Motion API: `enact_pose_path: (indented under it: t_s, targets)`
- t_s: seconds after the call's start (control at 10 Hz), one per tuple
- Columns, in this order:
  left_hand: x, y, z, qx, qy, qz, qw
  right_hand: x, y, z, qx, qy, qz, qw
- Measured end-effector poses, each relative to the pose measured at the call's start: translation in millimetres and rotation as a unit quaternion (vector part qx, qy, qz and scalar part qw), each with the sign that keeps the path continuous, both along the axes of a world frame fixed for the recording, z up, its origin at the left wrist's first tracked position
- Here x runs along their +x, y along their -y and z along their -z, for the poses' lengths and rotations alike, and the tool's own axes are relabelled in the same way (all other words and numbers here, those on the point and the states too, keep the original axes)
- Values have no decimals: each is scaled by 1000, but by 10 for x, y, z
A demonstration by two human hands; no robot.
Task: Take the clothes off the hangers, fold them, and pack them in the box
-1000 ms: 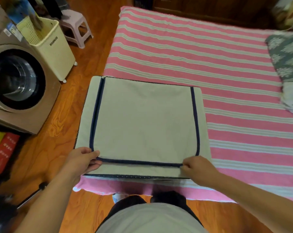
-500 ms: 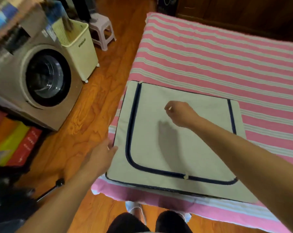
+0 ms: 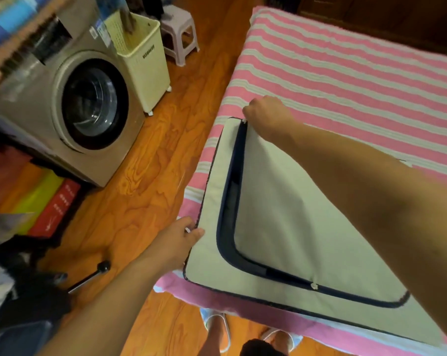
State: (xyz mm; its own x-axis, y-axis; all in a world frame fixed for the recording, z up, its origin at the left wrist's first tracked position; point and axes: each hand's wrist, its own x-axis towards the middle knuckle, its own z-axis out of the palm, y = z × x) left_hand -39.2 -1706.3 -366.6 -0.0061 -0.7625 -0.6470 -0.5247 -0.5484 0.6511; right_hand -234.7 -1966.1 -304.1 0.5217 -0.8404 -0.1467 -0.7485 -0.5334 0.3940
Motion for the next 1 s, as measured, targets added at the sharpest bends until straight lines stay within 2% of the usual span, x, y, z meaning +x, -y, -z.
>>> enact_pose_path:
  t_s: [0.1,0.2,0.3,0.4,0.5,0.7,0.8,0.9,1.0]
  targets:
    - [62,-13,44,6,13,24,1000,34,-147,2,14,-22,-68,997]
    - [76,-21,68,10,8,14,1000,42,-658,15,98,4,-143,985]
    - [92,-11,79,13,-13,9,1000,-97,-1475,-14,172,57,-248,952]
    - [104,26,140,18,-11,16,1000,-323,-2181,93,206,111,-335,913]
    - [40,53,83,-3,37,45,998,-619,-2519,202,225,82,-360,902]
    - [-90,89,46,-63,91,88,990,-1693,-2740,81,211,-16,-294,932]
    - [-115,110,44,-48,97,94,990,-1890,-2803,23,194,3,-229,954]
    - [-175,134,-109,-39,160,123,979,-1849,-2909,97,219,31,-118,968]
    - [-292,132,-297,-74,251,135,956,-1906,-2970,85,235,84,52,967]
